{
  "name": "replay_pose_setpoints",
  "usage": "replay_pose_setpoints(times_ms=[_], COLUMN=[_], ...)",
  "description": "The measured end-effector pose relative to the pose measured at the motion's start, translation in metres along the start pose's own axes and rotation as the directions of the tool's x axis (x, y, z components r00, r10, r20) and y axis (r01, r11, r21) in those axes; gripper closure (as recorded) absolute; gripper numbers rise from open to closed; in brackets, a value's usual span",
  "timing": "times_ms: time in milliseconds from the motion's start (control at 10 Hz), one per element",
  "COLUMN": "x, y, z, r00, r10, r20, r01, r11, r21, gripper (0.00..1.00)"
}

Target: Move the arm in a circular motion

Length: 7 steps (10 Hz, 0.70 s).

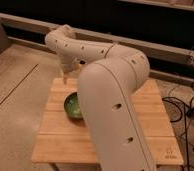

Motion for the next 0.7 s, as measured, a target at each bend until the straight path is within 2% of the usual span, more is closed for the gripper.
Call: replay_pose_setpoints(times_ms=[100,300,500,700], x=[0.016,0.048,0.08,0.086], y=[0.001,-0.021,-0.081,-0.128], z=[-0.001,-0.009,-0.026,-0.038], r00=[1.0,0.998,0.985,0.965], r10=[0.0,0.051,0.17,0.263], r20=[-0.011,-0.03,-0.04,-0.019], r01=[0.0,-0.05,-0.164,-0.255], r11=[1.0,0.998,0.978,0.949], r21=[-0.001,0.033,0.126,0.186], gripper=[0.35,0.35,0.35,0.35])
